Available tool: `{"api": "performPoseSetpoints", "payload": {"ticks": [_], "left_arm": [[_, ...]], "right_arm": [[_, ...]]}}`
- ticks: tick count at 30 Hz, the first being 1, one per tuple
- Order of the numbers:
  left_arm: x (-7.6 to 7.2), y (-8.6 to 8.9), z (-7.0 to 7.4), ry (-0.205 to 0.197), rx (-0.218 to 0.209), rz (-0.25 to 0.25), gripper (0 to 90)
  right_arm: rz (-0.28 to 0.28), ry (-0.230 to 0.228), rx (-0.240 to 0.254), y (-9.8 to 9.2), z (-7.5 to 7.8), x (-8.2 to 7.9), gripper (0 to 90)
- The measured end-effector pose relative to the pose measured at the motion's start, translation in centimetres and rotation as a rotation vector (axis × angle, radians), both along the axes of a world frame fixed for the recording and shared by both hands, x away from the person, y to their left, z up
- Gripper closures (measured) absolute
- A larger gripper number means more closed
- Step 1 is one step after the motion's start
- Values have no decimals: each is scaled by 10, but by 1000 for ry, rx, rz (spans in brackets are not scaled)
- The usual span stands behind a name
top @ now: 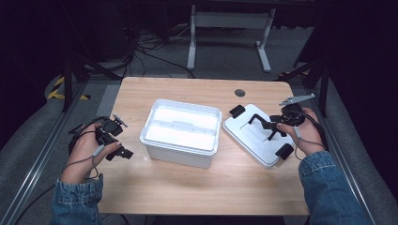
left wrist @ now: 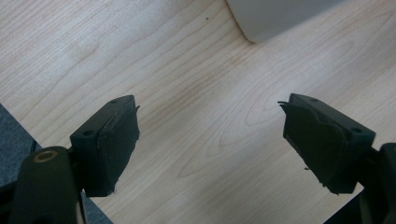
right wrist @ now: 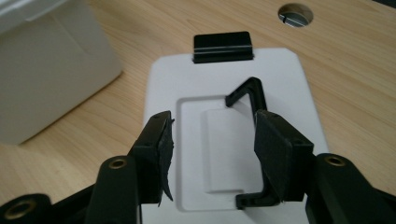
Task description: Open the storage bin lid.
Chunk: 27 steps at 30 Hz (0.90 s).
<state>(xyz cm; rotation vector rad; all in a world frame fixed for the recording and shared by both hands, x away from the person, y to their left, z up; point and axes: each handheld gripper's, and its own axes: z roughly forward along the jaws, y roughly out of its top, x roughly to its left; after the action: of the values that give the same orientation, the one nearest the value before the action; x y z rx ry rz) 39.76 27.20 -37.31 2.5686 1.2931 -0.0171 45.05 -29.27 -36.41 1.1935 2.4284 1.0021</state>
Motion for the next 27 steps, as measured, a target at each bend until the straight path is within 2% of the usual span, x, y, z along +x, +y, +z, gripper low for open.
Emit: {"api": "performPoseSetpoints", "payload": {"ticks": [6, 8, 11, 12, 15, 19, 27], "left_arm": [[-4, 2, -1, -7, 6, 15, 190], [-5, 3, -1, -11, 6, 4, 190], [-7, 3, -1, -10, -3, 6, 190], [-7, 4, 0, -13, -1, 6, 190], [-7, 3, 0, -15, 0, 5, 190], [-5, 1, 0, -12, -5, 3, 189], [-2, 0, -1, -25, 1, -16, 188]], "right_arm": [[67, -34, 9, 17, 11, -19, 479], [86, -38, 12, 23, 14, -26, 478], [105, -44, 14, 28, 15, -32, 477], [130, -44, 18, 35, 15, -42, 475], [144, -44, 22, 40, 15, -49, 470], [170, -28, 41, 49, 7, -64, 446], [180, -24, 36, 55, -16, -80, 446]]}}
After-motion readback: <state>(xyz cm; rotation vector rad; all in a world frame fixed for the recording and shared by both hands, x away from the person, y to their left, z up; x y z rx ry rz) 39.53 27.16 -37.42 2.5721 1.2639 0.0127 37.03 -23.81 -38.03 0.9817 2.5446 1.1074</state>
